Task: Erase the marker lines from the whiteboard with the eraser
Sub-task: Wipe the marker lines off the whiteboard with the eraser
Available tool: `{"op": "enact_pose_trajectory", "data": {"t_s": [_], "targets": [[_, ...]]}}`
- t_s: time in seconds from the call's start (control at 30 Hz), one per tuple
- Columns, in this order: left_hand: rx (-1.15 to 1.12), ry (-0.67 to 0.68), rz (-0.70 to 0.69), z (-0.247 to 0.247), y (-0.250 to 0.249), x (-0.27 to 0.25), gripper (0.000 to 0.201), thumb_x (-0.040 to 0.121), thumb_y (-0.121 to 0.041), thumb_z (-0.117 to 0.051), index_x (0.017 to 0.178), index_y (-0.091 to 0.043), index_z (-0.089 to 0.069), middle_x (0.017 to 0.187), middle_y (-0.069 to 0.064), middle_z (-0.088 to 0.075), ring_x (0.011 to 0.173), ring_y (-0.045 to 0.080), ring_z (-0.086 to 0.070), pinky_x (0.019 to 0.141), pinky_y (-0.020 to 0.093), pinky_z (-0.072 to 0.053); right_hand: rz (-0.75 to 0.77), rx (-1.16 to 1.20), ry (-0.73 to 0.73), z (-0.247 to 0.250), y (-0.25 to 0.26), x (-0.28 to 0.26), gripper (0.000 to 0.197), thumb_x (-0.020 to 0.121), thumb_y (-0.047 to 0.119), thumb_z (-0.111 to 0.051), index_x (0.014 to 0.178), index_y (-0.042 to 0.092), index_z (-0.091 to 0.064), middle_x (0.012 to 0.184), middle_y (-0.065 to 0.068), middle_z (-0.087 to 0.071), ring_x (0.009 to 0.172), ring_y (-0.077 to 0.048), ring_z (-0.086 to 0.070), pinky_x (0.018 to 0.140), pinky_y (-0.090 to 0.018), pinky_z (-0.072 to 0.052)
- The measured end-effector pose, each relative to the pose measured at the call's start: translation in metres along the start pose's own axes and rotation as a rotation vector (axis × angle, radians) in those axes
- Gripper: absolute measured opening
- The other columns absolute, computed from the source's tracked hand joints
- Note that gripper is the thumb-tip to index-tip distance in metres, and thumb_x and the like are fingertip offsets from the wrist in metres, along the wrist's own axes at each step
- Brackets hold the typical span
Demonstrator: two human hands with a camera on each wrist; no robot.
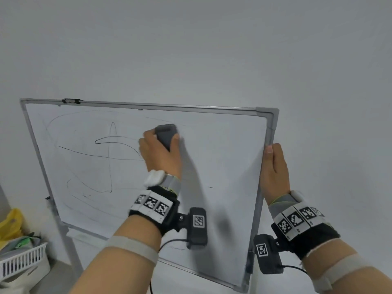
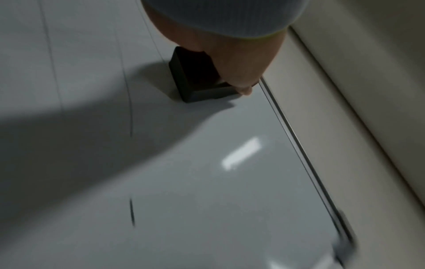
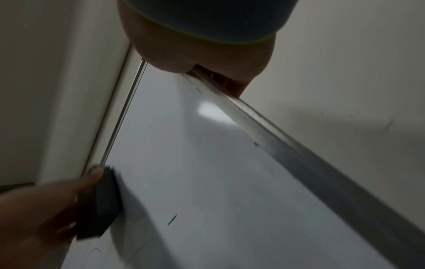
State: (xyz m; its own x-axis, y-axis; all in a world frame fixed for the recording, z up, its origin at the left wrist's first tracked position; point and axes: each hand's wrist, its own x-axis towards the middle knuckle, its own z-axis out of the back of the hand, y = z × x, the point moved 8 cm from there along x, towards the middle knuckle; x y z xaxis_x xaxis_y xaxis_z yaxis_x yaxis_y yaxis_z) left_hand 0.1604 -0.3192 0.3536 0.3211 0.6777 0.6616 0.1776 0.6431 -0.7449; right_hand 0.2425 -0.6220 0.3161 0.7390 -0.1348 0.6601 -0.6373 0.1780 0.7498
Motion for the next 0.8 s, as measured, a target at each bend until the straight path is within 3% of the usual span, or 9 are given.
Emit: {"op": "enact_pose_trajectory", "data": {"t_s": [0.1,0.2,0.3,0.37,0.47,0.57,0.67,0.8], "targets": [[-0.047,0.150,-0.273,-0.031,-0.060,-0.055,0.051,0.083,-0.046,-0.070,0.122,-0.020,-0.051,0.112,0.003,-0.052,0.106,0.024,-0.051,0.084,0.036,-0.047,0.001,0.033,-0.025,-0.001,0.004,-0.004,0.034,0.111,0.033,-0.031,0.088,0.009,-0.039,0.070,0.007,-0.038,0.057,-0.003,-0.034,0.055,-0.018,-0.033],[0.040,0.283,-0.458,-0.055,-0.093,-0.102,0.050,0.086,-0.054,-0.065,0.122,-0.023,-0.049,0.109,0.001,-0.050,0.099,0.021,-0.048,0.071,0.034,-0.047,0.032,0.045,-0.059,0.004,0.007,-0.005,0.031,0.111,0.024,-0.033,0.087,0.008,-0.041,0.072,0.006,-0.041,0.059,0.001,-0.038,0.058,-0.013,-0.036],[0.047,0.221,-0.356,-0.038,-0.059,-0.073,0.050,0.084,-0.051,-0.068,0.120,-0.021,-0.048,0.110,0.005,-0.052,0.101,0.026,-0.050,0.078,0.038,-0.048,0.031,0.025,-0.049,0.007,0.004,-0.001,0.032,0.111,0.024,-0.034,0.088,0.004,-0.043,0.076,0.001,-0.041,0.063,-0.003,-0.035,0.059,-0.014,-0.035],[0.047,0.115,-0.138,-0.014,-0.006,-0.032,0.052,0.081,-0.048,-0.071,0.118,-0.018,-0.048,0.112,0.008,-0.053,0.104,0.031,-0.052,0.087,0.045,-0.050,0.015,0.014,-0.038,0.007,0.002,0.001,0.033,0.111,0.026,-0.033,0.088,0.004,-0.043,0.078,0.000,-0.040,0.065,-0.006,-0.034,0.059,-0.016,-0.034],[0.013,0.051,0.108,0.011,0.056,0.003,0.053,0.081,-0.051,-0.070,0.116,-0.020,-0.044,0.111,0.006,-0.049,0.104,0.032,-0.055,0.087,0.052,-0.053,-0.001,0.001,-0.038,0.001,0.002,-0.002,0.031,0.111,0.028,-0.031,0.088,0.010,-0.041,0.076,0.004,-0.038,0.063,-0.004,-0.033,0.058,-0.015,-0.033],[-0.002,0.108,0.037,0.004,0.044,-0.027,0.047,0.081,-0.050,-0.071,0.110,-0.026,-0.042,0.107,0.000,-0.046,0.101,0.027,-0.054,0.085,0.046,-0.054,-0.026,0.008,-0.065,-0.005,0.000,-0.009,0.029,0.112,0.030,-0.029,0.090,0.014,-0.039,0.074,0.007,-0.036,0.060,-0.001,-0.033,0.057,-0.013,-0.034],[-0.024,0.289,-0.087,-0.031,0.010,-0.097,0.044,0.081,-0.049,-0.072,0.105,-0.030,-0.041,0.103,-0.004,-0.047,0.096,0.020,-0.053,0.074,0.038,-0.052,-0.049,0.029,-0.084,-0.009,-0.003,-0.013,0.030,0.112,0.029,-0.029,0.089,0.012,-0.039,0.075,0.007,-0.033,0.060,-0.001,-0.031,0.057,-0.013,-0.033],[0.025,0.428,-0.183,-0.058,-0.006,-0.146,0.049,0.083,-0.058,-0.067,0.111,-0.026,-0.042,0.104,-0.003,-0.046,0.097,0.019,-0.050,0.067,0.035,-0.050,-0.049,0.015,-0.101,-0.003,-0.011,-0.012,0.037,0.111,0.029,-0.033,0.086,0.003,-0.042,0.078,-0.005,-0.037,0.064,-0.008,-0.031,0.056,-0.015,-0.032]]}}
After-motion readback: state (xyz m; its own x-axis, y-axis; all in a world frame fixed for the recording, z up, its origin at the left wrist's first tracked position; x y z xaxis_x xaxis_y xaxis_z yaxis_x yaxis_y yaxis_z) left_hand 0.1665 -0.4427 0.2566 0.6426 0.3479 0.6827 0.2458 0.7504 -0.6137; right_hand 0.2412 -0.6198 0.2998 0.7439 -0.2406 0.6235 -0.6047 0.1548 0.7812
